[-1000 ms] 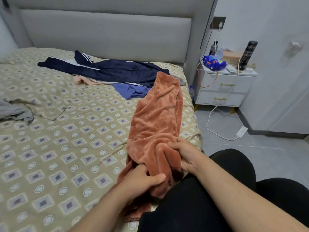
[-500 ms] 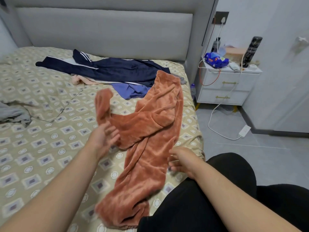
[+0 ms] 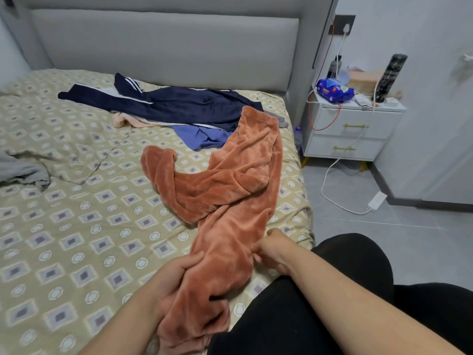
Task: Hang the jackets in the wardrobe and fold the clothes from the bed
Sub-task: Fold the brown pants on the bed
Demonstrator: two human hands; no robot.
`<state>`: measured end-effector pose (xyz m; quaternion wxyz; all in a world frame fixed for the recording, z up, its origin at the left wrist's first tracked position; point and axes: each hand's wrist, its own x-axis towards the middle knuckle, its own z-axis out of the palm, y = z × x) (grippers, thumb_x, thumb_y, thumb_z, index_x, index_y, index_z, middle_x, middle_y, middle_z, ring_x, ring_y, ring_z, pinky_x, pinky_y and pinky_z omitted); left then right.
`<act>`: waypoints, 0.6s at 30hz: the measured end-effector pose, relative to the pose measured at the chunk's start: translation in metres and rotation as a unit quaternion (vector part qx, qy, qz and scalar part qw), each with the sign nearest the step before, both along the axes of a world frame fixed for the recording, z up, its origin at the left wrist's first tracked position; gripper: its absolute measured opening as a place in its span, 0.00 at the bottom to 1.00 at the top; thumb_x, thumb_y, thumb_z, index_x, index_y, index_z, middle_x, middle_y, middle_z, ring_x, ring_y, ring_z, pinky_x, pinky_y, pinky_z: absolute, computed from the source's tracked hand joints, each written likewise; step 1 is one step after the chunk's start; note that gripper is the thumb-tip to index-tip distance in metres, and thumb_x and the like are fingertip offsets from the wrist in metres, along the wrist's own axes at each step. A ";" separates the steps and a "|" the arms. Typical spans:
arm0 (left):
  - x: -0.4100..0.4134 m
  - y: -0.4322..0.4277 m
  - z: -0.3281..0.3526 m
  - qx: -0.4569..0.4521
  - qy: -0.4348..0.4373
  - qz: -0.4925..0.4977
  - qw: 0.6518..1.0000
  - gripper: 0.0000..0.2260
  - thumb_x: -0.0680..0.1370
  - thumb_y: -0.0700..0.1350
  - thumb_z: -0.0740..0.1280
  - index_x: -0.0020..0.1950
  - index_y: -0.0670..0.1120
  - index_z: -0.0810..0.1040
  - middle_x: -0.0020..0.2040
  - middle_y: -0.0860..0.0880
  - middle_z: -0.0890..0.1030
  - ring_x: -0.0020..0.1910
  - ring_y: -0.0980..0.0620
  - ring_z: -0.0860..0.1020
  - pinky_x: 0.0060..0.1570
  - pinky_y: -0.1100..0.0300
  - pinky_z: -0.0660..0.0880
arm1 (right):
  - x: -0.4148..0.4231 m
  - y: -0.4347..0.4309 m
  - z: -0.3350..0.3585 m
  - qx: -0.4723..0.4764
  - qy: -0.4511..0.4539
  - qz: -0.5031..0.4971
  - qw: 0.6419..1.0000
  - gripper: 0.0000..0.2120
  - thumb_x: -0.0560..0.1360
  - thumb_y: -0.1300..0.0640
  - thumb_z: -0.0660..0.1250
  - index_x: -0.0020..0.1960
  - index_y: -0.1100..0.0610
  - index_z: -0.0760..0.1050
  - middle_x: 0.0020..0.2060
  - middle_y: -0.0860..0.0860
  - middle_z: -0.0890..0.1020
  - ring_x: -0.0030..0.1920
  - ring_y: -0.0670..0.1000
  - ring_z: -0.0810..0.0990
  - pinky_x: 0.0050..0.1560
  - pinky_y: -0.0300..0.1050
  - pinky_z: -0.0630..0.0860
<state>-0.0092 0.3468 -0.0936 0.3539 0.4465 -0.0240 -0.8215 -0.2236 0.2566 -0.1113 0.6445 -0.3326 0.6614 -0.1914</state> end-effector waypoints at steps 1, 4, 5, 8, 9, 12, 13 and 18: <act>0.002 -0.001 0.002 0.000 0.024 0.011 1.000 0.21 0.77 0.42 0.65 0.69 0.34 0.72 0.67 0.31 0.74 0.67 0.35 0.73 0.71 0.38 0.63 | -0.006 -0.002 0.001 0.035 -0.013 -0.005 0.999 0.06 0.72 0.69 0.64 0.46 0.60 0.72 0.28 0.54 0.75 0.24 0.47 0.68 0.29 0.41 0.64; 0.006 -0.005 0.000 -0.033 -0.012 0.014 0.999 0.21 0.78 0.45 0.66 0.67 0.35 0.75 0.65 0.32 0.76 0.64 0.35 0.76 0.70 0.40 0.67 | -0.011 -0.001 0.002 0.093 -0.035 0.008 0.995 0.08 0.77 0.62 0.65 0.39 0.57 0.72 0.27 0.50 0.72 0.27 0.45 0.67 0.27 0.35 0.66; 0.007 -0.008 -0.002 -0.042 -0.057 -0.004 0.997 0.21 0.78 0.47 0.67 0.66 0.36 0.77 0.64 0.33 0.78 0.64 0.35 0.77 0.69 0.41 0.69 | -0.007 0.001 0.001 0.093 -0.022 0.034 0.995 0.06 0.78 0.58 0.66 0.42 0.57 0.73 0.30 0.50 0.73 0.29 0.46 0.67 0.29 0.36 0.68; 0.003 -0.031 -0.007 -0.112 -0.372 -0.126 0.913 0.29 0.69 0.59 0.75 0.60 0.40 0.78 0.54 0.39 0.83 0.53 0.42 0.83 0.58 0.48 0.77 | 0.007 0.003 -0.005 0.052 0.019 0.057 0.997 0.04 0.79 0.56 0.66 0.49 0.58 0.75 0.34 0.51 0.73 0.29 0.47 0.67 0.30 0.39 0.67; -0.001 -0.041 -0.007 -0.137 -0.488 -0.144 0.850 0.26 0.68 0.59 0.76 0.57 0.43 0.78 0.52 0.43 0.83 0.48 0.47 0.82 0.51 0.52 0.77 | 0.009 0.003 -0.004 0.042 0.028 0.050 0.997 0.03 0.78 0.61 0.64 0.46 0.59 0.75 0.32 0.52 0.74 0.28 0.48 0.68 0.29 0.40 0.66; -0.014 -0.079 -0.010 -0.187 -0.547 -0.151 0.802 0.24 0.64 0.58 0.76 0.55 0.47 0.78 0.52 0.49 0.82 0.48 0.51 0.80 0.50 0.55 0.76 | 0.010 0.001 -0.001 0.055 0.046 0.029 0.997 0.10 0.73 0.68 0.57 0.36 0.58 0.71 0.23 0.52 0.71 0.22 0.48 0.65 0.26 0.38 0.62; -0.019 -0.090 -0.014 -0.190 -0.531 -0.146 0.813 0.25 0.63 0.56 0.77 0.56 0.47 0.78 0.53 0.50 0.82 0.50 0.50 0.80 0.52 0.55 0.77 | 0.009 0.003 0.004 0.057 0.049 0.026 0.997 0.09 0.71 0.68 0.57 0.36 0.58 0.70 0.22 0.52 0.70 0.22 0.48 0.64 0.25 0.36 0.61; -0.022 -0.139 -0.010 -0.289 -0.546 0.030 0.786 0.30 0.70 0.38 0.75 0.68 0.48 0.66 0.50 0.53 0.79 0.48 0.51 0.80 0.45 0.67 0.75 | -0.011 -0.003 0.007 0.006 0.089 -0.074 0.993 0.13 0.66 0.60 0.60 0.47 0.61 0.78 0.36 0.53 0.80 0.34 0.53 0.79 0.30 0.39 0.74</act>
